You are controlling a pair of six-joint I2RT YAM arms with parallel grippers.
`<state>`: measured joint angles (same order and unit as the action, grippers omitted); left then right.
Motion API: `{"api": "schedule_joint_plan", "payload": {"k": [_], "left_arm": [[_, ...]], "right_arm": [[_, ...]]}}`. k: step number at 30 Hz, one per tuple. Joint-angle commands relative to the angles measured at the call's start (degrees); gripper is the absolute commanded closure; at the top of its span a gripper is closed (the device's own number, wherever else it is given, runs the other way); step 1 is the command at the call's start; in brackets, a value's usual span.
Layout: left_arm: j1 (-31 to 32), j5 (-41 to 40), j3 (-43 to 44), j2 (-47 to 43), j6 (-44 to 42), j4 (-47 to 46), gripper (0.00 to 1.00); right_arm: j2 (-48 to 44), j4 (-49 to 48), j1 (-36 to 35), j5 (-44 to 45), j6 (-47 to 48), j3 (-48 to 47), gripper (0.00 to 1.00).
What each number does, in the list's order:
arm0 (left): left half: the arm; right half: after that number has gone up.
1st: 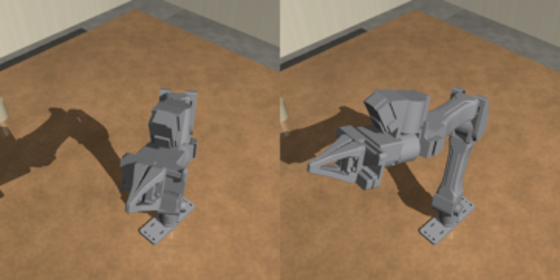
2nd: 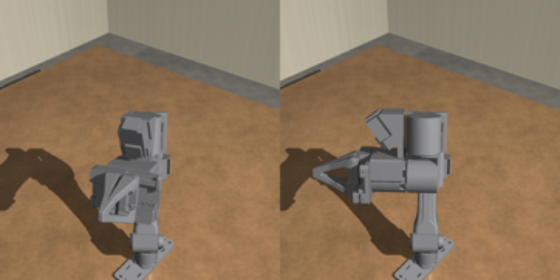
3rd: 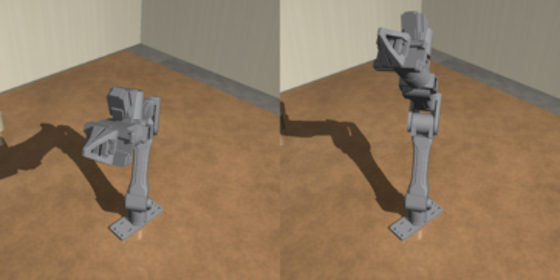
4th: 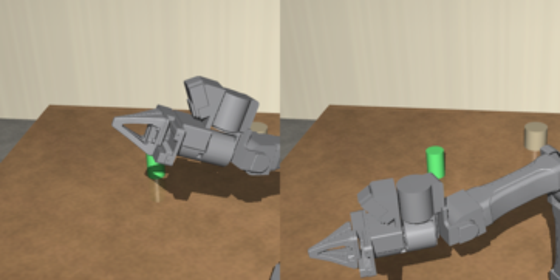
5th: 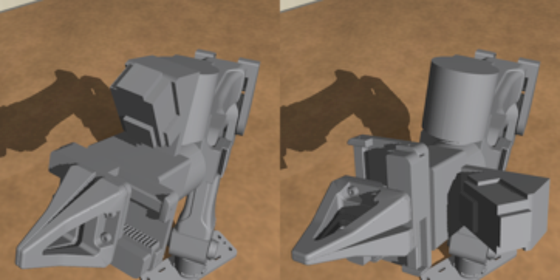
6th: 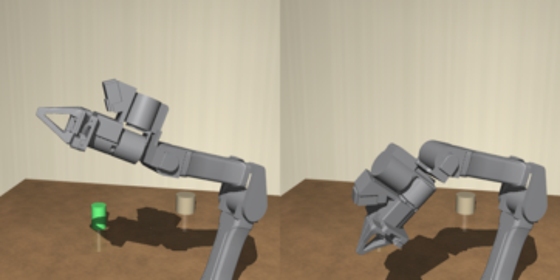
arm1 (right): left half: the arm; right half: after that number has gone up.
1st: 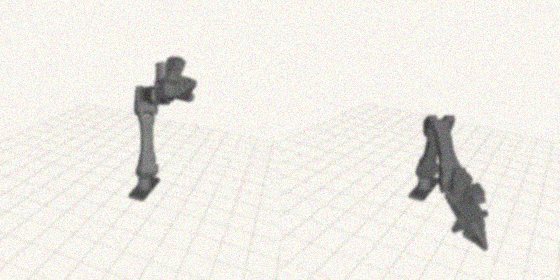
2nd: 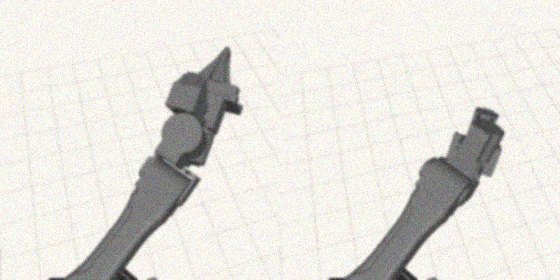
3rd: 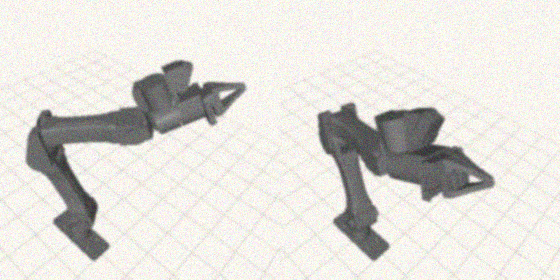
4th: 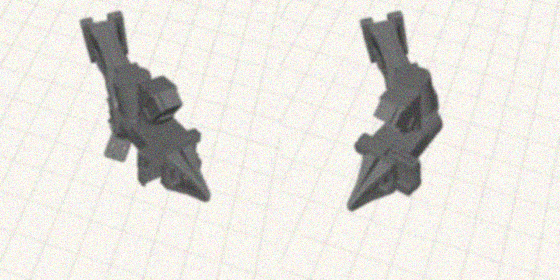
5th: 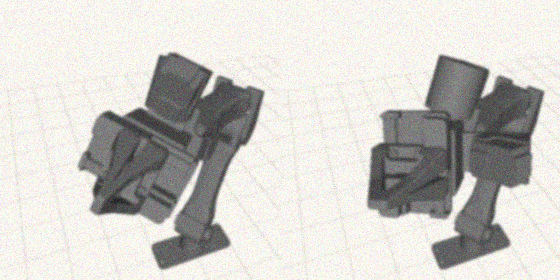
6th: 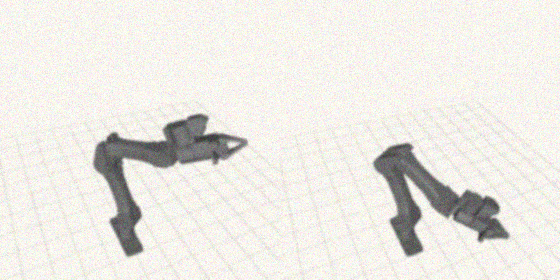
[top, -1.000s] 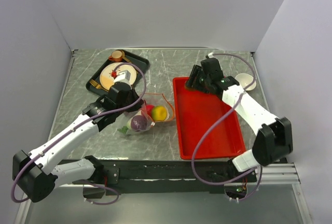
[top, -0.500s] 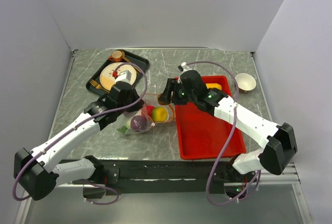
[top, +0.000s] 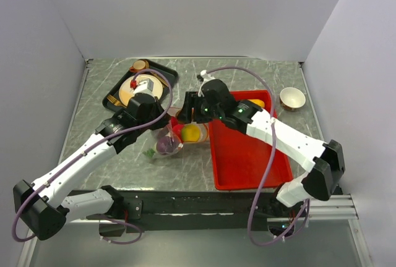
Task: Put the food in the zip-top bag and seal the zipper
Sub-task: Place the fake fruit in the zipper food storage bag.
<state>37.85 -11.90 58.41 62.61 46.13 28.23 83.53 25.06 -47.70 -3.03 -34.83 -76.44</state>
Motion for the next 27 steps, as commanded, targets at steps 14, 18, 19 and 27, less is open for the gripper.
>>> {"api": "schedule_joint_plan", "payload": {"k": [14, 18, 19, 27], "left_arm": [[-0.05, -2.6, 0.03, -2.76, 0.54, -0.72, 0.98], [-0.05, -2.86, 0.21, -2.58, 0.36, -0.63, 0.98], [-0.05, -2.86, 0.21, -2.58, 0.37, -0.72, 0.98], [-0.05, -1.81, -0.58, -2.32, 0.8, -1.6, 0.98]], "right_arm": [[-5.21, -0.89, -2.92, 11.01, 2.13, -0.2, 0.0], [-8.11, 2.27, -2.13, 20.76, 2.66, -0.9, 0.0], [-8.55, 3.75, -0.83, 23.22, 2.31, -0.64, 0.0], [-7.33, 12.03, 19.03, 25.18, -3.49, 3.22, 0.0]]}}
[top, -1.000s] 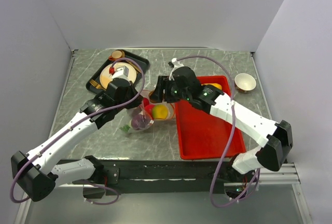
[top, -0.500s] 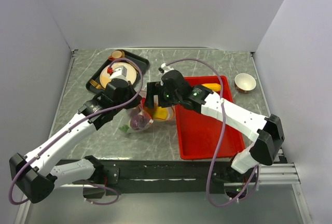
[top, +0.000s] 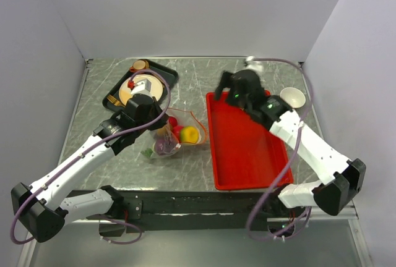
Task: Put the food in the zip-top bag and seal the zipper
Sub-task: Place the fake fruit in the zipper food storage bag.
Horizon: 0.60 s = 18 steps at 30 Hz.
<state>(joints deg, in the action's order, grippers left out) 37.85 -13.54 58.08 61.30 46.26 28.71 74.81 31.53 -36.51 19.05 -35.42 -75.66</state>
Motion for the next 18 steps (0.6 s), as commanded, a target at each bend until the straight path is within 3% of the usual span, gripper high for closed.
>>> {"api": "schedule_joint_plan", "payload": {"k": [1, 9, 18], "left_arm": [[-0.05, 0.09, -0.34, -0.92, 0.67, -1.99, 0.98], [-0.05, 0.18, -0.78, -1.44, 1.02, -1.82, 0.97], [-0.05, 0.36, -0.69, -1.53, 1.11, -1.29, 0.98]], "right_arm": [[1.83, 6.0, 9.51, 3.1, -2.99, 2.79, 0.0], [9.29, 5.47, 20.68, 2.93, -7.29, 3.33, 0.0], [21.43, 1.26, 25.43, 0.55, -8.88, -0.54, 0.0]]}}
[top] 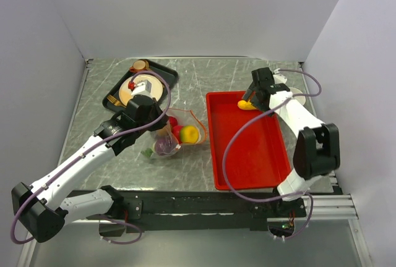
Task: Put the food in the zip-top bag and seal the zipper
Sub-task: Place the fake fruit in the zipper food storage bag, then pick up the fake fruit from the bin.
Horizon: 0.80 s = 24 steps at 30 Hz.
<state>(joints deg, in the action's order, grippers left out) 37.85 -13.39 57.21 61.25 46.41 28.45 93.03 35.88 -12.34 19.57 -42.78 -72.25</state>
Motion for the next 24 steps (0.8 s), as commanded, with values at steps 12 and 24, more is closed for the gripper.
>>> {"api": "schedule_joint_plan", "payload": {"k": [12, 24], "left_arm": [[-0.05, -0.76, -1.13, -3.42, 1.66, -0.14, 0.97], [-0.05, -0.59, -1.31, -2.89, 1.75, -0.06, 0.98]], "right_arm": [[14.98, -7.04, 2.85, -0.41, 1.12, -10.72, 0.0], [20.87, -7.66, 3.11, -1.29, 3.14, -10.29, 0.1]]}}
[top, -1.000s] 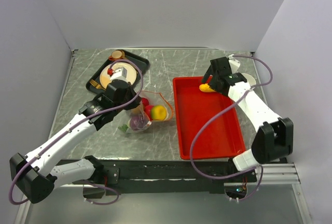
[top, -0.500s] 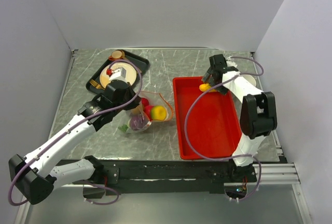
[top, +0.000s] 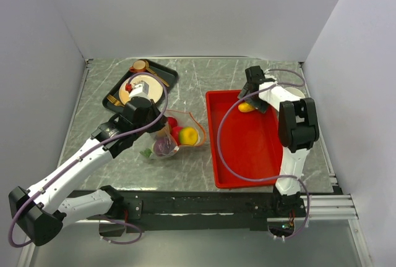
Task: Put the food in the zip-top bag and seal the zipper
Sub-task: Pick up the fake fruit from the bin.
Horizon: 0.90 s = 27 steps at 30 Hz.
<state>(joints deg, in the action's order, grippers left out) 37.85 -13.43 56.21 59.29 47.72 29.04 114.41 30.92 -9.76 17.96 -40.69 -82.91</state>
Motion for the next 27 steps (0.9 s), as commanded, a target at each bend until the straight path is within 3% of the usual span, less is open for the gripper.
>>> {"api": "schedule_joint_plan", "payload": {"k": [1, 3, 5, 10, 14, 18, 22, 27], "left_arm": [[-0.05, -0.54, -0.31, -0.93, 0.53, -0.74, 0.98], [-0.05, -0.54, -0.48, -0.84, 0.61, -0.91, 0.98], [-0.05, -0.28, -0.48, -0.58, 0.53, -1.26, 0.98], [-0.05, 0.51, -0.31, 0.3, 0.18, -1.79, 0.98], [-0.14, 0.77, -0.48, 0.65, 0.09, -2.14, 0.98], [-0.05, 1.21, -0.75, 0.83, 0.18, -2.84, 0.98], [-0.05, 1.48, -0.57, 1.27, 0.09, -2.93, 0.98], [-0.05, 1.39, -0.83, 1.01, -0.17, -2.93, 0.98]], "right_arm": [[-0.85, -3.4, 0.53, -0.54, 1.31, 1.26, 0.25], [-2.87, -5.59, 0.44, -2.48, 1.75, 4.59, 0.33], [-5.58, -6.74, 0.44, -4.58, 2.27, 7.92, 0.47], [-12.7, -9.73, -1.05, -8.55, 4.99, 14.18, 0.58], [-17.02, -10.44, -4.29, -12.24, 8.51, 18.3, 0.55], [-18.78, -10.62, -6.58, -16.19, 11.5, 20.51, 0.38], [-18.26, -9.03, -8.7, -15.5, 14.05, 21.3, 0.29], [-18.43, -7.72, -9.58, -14.01, 14.76, 21.65, 0.26]]}}
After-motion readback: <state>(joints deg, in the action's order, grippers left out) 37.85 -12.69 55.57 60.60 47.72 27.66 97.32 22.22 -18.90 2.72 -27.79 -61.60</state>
